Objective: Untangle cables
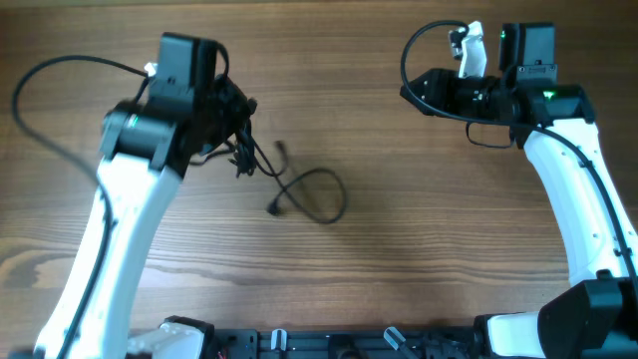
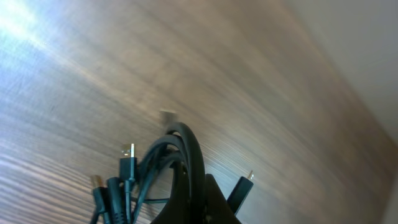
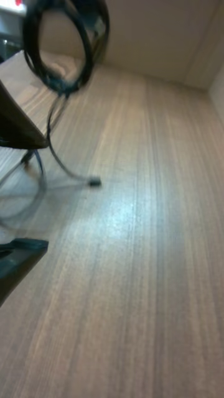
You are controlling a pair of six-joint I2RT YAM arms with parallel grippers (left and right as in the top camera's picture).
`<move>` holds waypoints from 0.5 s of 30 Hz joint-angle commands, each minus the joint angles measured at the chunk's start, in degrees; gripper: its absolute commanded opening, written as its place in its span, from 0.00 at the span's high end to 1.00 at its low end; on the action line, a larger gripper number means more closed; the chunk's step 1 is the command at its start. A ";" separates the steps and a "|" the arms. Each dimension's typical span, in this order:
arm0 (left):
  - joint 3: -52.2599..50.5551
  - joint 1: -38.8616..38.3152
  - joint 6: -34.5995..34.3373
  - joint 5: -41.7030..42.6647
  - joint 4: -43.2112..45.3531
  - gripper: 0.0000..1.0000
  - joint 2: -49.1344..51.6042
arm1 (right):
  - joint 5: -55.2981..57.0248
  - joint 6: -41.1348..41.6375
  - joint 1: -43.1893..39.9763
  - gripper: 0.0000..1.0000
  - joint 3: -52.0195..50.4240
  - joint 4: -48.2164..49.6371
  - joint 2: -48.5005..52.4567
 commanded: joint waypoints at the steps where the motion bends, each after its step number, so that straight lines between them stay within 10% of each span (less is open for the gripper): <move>1: 0.22 -3.19 8.04 1.55 0.22 0.96 -2.34 | -5.84 -5.90 1.46 0.38 1.66 0.74 -1.03; 15: 0.13 -10.54 -0.11 3.13 1.66 0.96 8.37 | 0.63 2.01 5.60 0.35 1.66 -0.70 -6.67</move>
